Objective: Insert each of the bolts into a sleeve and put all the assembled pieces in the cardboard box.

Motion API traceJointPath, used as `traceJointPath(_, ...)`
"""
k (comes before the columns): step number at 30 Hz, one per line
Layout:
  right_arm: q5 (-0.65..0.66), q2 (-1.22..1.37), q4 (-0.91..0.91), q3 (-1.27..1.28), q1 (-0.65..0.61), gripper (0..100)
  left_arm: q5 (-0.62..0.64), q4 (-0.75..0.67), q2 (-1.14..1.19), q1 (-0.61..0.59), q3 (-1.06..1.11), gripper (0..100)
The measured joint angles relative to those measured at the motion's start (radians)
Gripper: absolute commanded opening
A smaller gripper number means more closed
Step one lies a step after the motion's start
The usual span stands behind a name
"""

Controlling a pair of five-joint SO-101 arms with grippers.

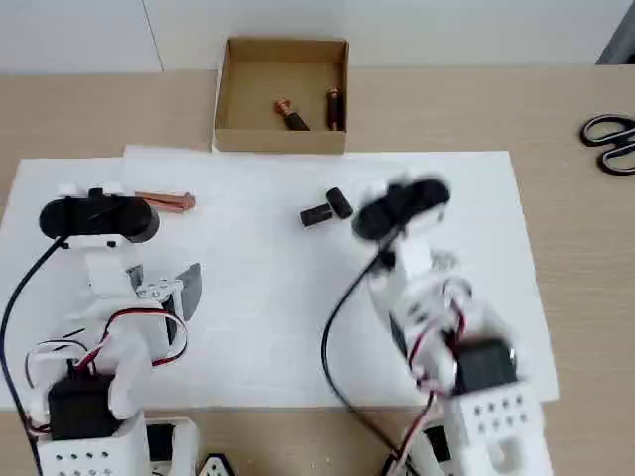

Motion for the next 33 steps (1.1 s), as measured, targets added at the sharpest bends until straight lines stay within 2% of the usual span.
traceJointPath(5, 0.0, 0.301, -0.207, -0.272, -0.002, 0.4, -0.002, 0.011, 0.0, -0.002, 0.0, 24)
traceJointPath(14, 0.0, 0.87, -0.807, -0.563, 0.005, 0.4, -0.002, 0.011, 0.0, -0.002, 0.0, 24)
traceJointPath(17, 0.0, 1.048, -0.951, -0.675, 0.006, 0.4, -0.002, 0.011, 0.0, -0.002, 0.0, 24)
traceJointPath(26, 0.0, 1.527, -1.172, -0.965, 0.006, 0.4, -0.002, 0.011, 0.0, -0.002, 0.0, 24)
traceJointPath(33, 0.0, 1.829, -1.192, -1.194, -0.011, 0.4, -0.002, 0.011, 0.0, -0.002, 0.0, 24)
